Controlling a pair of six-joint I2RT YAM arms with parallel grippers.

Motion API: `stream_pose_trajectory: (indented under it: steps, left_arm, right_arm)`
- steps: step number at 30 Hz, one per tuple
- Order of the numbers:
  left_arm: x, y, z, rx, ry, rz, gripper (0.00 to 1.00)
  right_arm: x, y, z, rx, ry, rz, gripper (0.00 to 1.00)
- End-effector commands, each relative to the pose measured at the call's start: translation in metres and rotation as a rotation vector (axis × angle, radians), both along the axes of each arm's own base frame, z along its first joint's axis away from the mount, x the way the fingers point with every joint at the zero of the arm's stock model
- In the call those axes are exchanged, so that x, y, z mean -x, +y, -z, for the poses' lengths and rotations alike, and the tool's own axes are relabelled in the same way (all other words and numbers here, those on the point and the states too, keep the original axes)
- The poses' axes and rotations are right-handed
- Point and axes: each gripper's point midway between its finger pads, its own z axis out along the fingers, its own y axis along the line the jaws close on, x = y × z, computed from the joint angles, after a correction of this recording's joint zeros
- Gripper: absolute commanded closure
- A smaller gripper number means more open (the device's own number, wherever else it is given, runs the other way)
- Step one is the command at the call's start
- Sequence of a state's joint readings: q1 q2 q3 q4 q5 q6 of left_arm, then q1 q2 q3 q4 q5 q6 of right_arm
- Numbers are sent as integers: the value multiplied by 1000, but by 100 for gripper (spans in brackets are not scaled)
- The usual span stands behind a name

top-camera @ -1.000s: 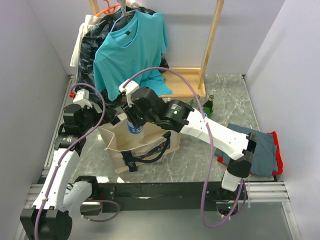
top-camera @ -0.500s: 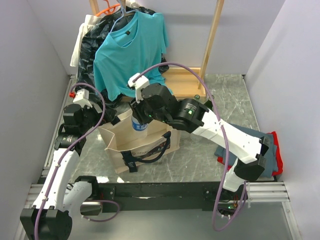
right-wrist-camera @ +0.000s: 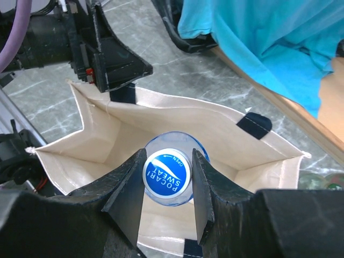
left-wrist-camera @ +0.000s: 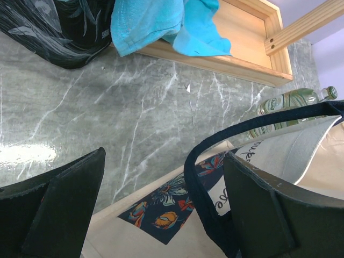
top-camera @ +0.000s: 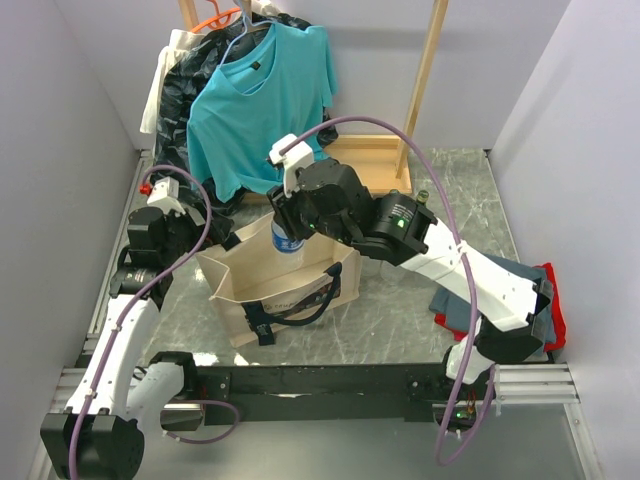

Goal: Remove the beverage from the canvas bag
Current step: Take out the drink from the canvas bag.

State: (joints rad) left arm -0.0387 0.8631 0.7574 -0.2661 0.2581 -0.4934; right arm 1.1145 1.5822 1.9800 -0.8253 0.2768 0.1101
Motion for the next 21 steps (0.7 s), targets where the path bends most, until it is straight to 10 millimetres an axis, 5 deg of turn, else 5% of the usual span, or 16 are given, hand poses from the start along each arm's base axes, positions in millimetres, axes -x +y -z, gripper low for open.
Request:
stream_pose_trajectory:
  steps: [1, 21]
  left_arm:
    - [-4, -4, -15, 10, -44, 19, 4]
    - [-6, -5, -20, 8, -53, 26, 4]
  right_arm:
    - [-1, -31, -103, -255, -174, 63, 100]
    - [-4, -99, -135, -325, -315, 242, 100]
